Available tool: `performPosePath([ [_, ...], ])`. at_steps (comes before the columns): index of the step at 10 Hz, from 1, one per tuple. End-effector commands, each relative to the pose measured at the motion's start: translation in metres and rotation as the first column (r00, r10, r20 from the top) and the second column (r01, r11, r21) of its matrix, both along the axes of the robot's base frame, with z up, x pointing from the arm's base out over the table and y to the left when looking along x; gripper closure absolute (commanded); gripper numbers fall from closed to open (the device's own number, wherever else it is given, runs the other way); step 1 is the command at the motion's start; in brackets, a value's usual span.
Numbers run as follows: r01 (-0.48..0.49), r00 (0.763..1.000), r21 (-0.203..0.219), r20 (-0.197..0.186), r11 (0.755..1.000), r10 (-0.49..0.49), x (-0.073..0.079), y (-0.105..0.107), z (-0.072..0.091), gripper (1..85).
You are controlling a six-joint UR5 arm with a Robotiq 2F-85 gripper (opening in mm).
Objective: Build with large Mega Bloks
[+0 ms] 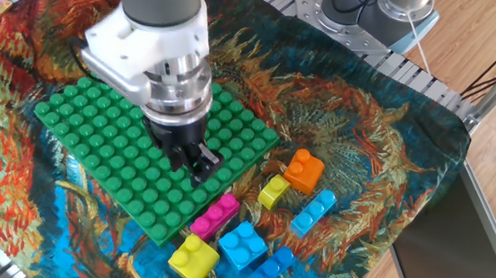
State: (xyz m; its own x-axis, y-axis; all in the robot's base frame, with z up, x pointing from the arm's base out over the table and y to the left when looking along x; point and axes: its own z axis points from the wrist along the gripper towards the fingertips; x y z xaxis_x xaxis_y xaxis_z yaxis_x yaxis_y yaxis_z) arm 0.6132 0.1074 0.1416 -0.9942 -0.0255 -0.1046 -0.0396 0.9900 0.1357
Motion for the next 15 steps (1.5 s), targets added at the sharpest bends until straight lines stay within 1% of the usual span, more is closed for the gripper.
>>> performPosePath([
  [1, -0.005, 1.000, 0.041, 0.007, 0.999, 0.005, 0.001, 0.012, -0.002, 40.3],
  [2, 0.005, 1.000, 0.015, 0.007, 1.000, -0.006, 0.001, 0.005, -0.004, 39.3],
  [3, 0.034, 0.999, -0.022, -0.005, 0.999, -0.035, -0.001, -0.003, -0.007, 39.0],
  [4, 0.057, 0.998, -0.023, -0.006, 0.998, -0.058, 0.001, 0.009, -0.015, 39.0],
  [5, 0.068, 0.998, -0.029, 0.006, 0.997, -0.068, 0.001, 0.014, -0.023, 39.0],
  [6, 0.072, 0.997, -0.025, 0.022, 0.997, -0.071, 0.003, 0.019, -0.030, 38.7],
  [7, 0.078, 0.997, -0.013, 0.025, 0.997, -0.078, 0.005, 0.027, -0.035, 38.7],
  [8, 0.066, 0.997, -0.011, 0.042, 0.998, -0.066, 0.009, 0.028, -0.037, 39.0],
  [9, 0.033, 0.997, -0.021, 0.066, 0.999, -0.031, 0.013, 0.025, -0.038, 39.7],
  [10, 0.006, 0.998, 0.000, 0.068, 1.000, -0.006, 0.013, 0.031, -0.037, 37.3],
  [11, -0.040, 0.998, -0.003, 0.046, 0.999, 0.040, 0.006, 0.032, -0.038, 36.0],
  [12, -0.051, 0.998, -0.001, 0.032, 0.999, 0.051, 0.002, 0.033, -0.038, 35.3],
  [13, -0.034, 0.999, 0.011, 0.021, 0.999, 0.034, -0.001, 0.036, -0.038, 35.0],
  [14, -0.024, 1.000, -0.001, 0.019, 1.000, 0.024, -0.001, 0.032, -0.039, 35.0],
  [15, -0.004, 1.000, -0.019, 0.004, 1.000, 0.004, 0.000, 0.033, -0.047, 35.0],
])
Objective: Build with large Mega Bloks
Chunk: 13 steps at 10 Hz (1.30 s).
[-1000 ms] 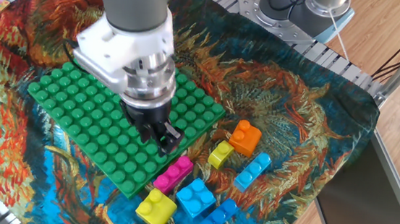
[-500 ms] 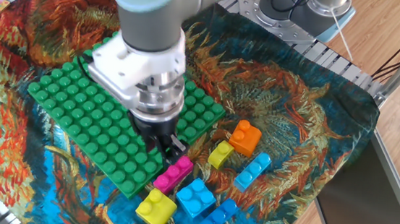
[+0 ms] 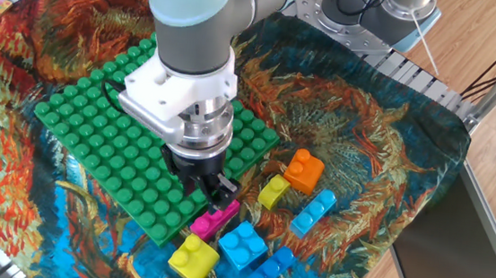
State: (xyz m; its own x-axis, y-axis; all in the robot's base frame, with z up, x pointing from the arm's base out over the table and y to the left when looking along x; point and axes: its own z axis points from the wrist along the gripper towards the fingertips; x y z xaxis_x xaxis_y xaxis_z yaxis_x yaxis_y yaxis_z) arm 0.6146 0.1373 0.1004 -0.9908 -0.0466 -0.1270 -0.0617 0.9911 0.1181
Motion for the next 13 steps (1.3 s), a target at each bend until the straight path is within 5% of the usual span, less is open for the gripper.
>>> performPosePath([
  [1, 0.030, 0.999, -0.008, -0.035, 1.000, -0.031, -0.002, 0.008, -0.017, 35.3],
  [3, 0.039, 0.999, -0.012, -0.015, 0.999, -0.039, 0.001, 0.019, -0.033, 35.7],
  [4, 0.015, 1.000, -0.066, -0.003, 0.998, -0.016, 0.004, 0.007, -0.037, 35.7],
  [6, 0.011, 1.000, -0.070, 0.002, 0.997, -0.011, 0.005, 0.004, -0.037, 35.3],
  [10, 0.071, 0.997, -0.016, -0.014, 0.997, -0.071, 0.003, 0.016, -0.036, 30.3],
  [13, 0.093, 0.995, -0.029, -0.034, 0.995, -0.094, -0.008, 0.008, -0.040, 31.3],
])
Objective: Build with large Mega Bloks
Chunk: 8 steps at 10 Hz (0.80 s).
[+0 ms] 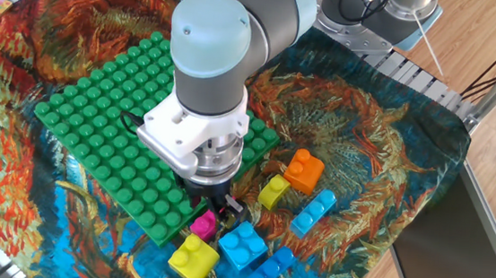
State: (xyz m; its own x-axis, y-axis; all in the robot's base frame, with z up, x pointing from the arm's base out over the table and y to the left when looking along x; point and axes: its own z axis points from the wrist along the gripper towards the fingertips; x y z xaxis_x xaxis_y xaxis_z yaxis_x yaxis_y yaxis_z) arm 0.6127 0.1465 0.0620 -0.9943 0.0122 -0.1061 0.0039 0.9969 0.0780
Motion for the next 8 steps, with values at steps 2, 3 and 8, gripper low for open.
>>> performPosePath([
  [2, 0.045, 0.999, 0.004, -0.020, 0.999, -0.045, -0.010, -0.005, -0.004, 31.3],
  [3, 0.057, 0.998, 0.004, -0.024, 0.998, -0.057, -0.011, -0.005, -0.005, 31.3],
  [8, 0.089, 0.996, 0.029, -0.011, 0.996, -0.088, -0.005, 0.003, -0.006, 32.0],
])
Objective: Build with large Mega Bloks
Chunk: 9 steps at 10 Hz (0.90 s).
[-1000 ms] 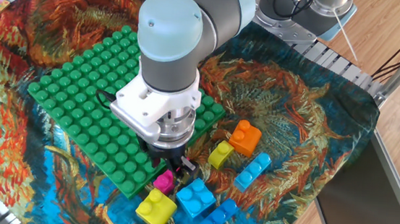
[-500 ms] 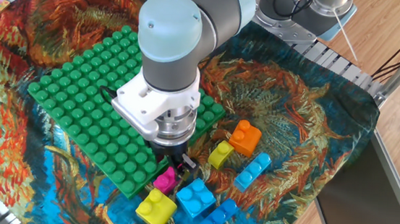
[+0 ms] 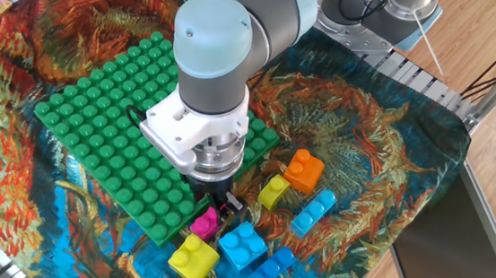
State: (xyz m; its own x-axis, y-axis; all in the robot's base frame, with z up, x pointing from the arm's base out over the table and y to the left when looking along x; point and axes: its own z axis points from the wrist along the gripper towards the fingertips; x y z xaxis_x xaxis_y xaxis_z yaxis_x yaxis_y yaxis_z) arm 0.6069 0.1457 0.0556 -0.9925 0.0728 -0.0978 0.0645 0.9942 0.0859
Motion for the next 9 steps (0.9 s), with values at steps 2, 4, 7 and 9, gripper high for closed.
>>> performPosePath([
  [2, 0.018, 1.000, 0.000, 0.003, 1.000, -0.018, 0.0012, -0.0018, 0.0002, 32.0],
  [4, 0.004, 1.000, -0.003, -0.003, 1.000, -0.004, 0.0000, -0.0025, -0.0012, 32.3],
  [7, -0.003, 1.000, -0.008, -0.008, 1.000, 0.003, -0.0016, -0.0030, -0.0021, 32.7],
  [9, -0.012, 1.000, -0.009, -0.011, 1.000, 0.012, -0.0024, -0.0019, -0.0028, 32.7],
])
